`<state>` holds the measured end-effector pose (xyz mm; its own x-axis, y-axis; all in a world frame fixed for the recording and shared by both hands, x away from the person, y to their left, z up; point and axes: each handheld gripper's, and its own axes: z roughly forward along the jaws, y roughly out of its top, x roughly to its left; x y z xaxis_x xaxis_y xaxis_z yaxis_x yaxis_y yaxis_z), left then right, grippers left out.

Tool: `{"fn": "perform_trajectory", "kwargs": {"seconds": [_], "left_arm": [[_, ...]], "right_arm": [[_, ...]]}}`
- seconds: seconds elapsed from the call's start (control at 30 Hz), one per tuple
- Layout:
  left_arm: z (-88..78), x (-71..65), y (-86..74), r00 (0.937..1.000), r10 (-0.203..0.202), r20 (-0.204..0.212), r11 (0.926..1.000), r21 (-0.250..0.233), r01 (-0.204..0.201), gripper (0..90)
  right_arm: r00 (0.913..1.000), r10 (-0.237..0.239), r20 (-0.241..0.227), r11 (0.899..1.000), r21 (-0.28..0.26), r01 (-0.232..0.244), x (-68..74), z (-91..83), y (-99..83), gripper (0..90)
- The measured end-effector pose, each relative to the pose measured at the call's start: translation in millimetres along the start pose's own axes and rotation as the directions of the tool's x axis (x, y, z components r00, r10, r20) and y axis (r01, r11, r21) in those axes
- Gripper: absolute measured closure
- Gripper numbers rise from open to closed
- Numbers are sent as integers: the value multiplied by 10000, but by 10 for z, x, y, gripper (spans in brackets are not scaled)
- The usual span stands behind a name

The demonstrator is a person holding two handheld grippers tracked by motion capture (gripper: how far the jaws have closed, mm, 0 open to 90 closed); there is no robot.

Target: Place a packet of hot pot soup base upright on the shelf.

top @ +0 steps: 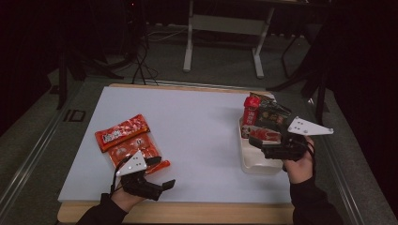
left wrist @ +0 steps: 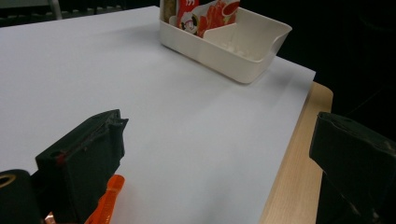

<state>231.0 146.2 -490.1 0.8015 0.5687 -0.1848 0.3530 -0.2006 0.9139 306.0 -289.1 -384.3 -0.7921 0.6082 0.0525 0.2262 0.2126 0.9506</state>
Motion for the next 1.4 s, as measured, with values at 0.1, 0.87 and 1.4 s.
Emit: {"fn": "perform_trajectory", "kwargs": {"seconds": [0.1,0.87,1.4], "left_arm": [[-53,28,40,9998,23,-189,10000,67,-22,40],[-758,502,226,9586,-667,-2770,9964,-694,492,150],[-926,903,-26,8647,-1337,-4842,9904,-350,1335,579]], "right_arm": [[9996,-66,-261,9999,83,68,84,10,-39,156],[9943,-602,-877,9981,-207,586,479,-33,-61,157],[9922,-660,-1056,9978,-76,656,528,-10,-142,157]]}}
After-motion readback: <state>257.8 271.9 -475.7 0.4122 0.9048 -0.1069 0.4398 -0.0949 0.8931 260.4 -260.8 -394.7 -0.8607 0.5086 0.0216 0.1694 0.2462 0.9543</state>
